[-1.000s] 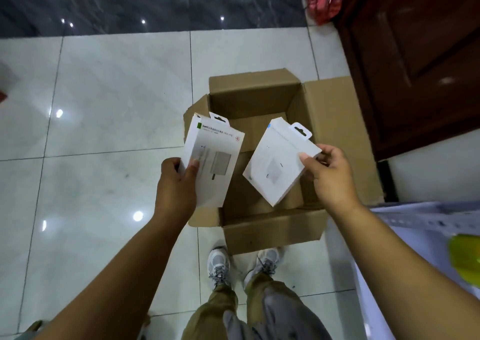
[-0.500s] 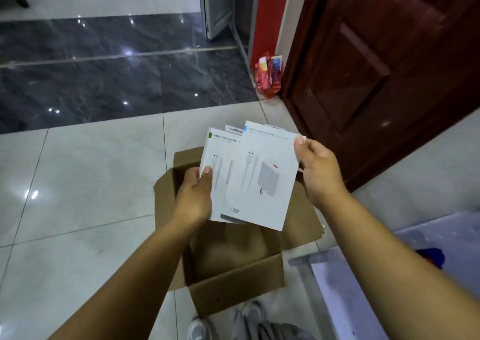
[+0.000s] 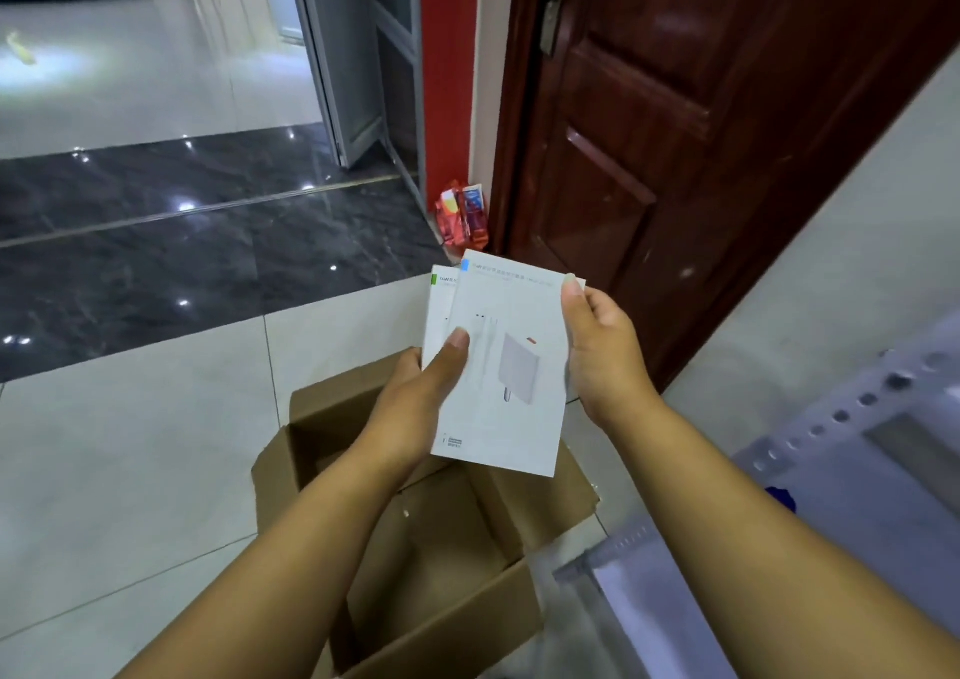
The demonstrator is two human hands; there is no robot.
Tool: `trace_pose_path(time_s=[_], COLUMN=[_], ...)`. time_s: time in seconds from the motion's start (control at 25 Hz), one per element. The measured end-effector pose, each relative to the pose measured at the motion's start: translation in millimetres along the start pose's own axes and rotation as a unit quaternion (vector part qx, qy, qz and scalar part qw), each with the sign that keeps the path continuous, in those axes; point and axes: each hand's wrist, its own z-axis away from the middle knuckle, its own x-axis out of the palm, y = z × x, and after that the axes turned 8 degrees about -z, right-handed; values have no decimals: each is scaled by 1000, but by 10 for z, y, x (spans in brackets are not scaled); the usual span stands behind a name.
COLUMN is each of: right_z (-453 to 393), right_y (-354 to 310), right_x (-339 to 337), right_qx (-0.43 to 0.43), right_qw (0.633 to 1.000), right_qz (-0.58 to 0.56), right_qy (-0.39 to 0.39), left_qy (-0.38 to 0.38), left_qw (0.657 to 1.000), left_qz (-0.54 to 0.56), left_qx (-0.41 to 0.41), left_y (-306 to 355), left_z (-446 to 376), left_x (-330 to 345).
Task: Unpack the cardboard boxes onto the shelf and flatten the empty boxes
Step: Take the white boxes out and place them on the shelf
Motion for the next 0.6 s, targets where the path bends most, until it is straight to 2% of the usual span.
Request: trace_pose_path(time_s=[0.36,0.6], right_z=[621,1354], right_y=[-279,-218], right_x=[-201,-278], right_qx=[-27,-6], right_qw=[999,999], right_qz=[-4,-18], right_qy=[44,48], left_qy=[-94,-151], left_qw=[995,985], left_qz=[-34,-49], left_qx=[30,62], left_y=[189,248], left_z=[291,519], left_x=[32,53])
